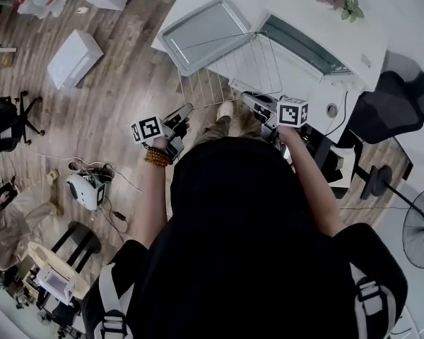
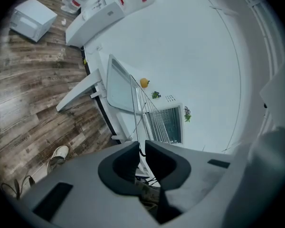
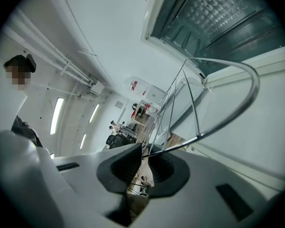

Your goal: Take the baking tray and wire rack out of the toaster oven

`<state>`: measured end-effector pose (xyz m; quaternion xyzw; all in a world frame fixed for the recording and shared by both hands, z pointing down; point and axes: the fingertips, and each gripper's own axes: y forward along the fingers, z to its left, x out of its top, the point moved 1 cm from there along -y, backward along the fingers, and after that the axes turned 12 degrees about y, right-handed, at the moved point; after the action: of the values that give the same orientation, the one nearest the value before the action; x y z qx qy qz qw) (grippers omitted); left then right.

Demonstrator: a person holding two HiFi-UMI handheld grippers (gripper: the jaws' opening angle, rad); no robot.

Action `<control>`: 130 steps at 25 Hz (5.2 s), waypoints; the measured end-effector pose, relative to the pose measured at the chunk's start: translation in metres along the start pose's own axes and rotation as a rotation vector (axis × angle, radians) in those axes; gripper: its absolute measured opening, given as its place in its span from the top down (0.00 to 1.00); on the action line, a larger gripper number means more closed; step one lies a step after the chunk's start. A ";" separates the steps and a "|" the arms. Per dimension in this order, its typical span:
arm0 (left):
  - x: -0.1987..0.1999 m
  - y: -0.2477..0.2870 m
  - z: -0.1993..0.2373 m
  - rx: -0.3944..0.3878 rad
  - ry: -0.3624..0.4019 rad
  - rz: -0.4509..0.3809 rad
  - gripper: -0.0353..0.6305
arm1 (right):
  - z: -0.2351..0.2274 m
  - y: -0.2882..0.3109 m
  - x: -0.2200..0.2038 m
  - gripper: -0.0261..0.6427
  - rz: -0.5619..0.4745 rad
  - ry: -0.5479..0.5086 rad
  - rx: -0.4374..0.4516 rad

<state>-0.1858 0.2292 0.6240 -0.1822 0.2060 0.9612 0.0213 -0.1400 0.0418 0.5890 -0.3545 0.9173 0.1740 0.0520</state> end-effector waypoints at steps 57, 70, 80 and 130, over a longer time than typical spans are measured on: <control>0.070 0.044 0.086 0.484 0.225 0.022 0.51 | -0.015 0.103 0.087 0.54 0.071 -0.487 -0.426; 0.182 0.061 -0.040 0.442 0.686 -0.233 0.51 | 0.082 0.064 0.142 0.54 -0.117 -0.878 -0.392; 0.205 0.152 -0.231 0.144 1.061 -0.306 0.51 | 0.150 -0.045 0.198 0.54 -0.381 -1.076 -0.526; 0.117 0.179 -0.328 -0.019 1.476 -0.440 0.90 | 0.177 -0.234 0.151 0.91 -0.929 -1.151 -1.023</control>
<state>-0.2032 -0.0712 0.3729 -0.8133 0.1176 0.5658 0.0673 -0.1009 -0.1520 0.3240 -0.5275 0.3239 0.6733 0.4043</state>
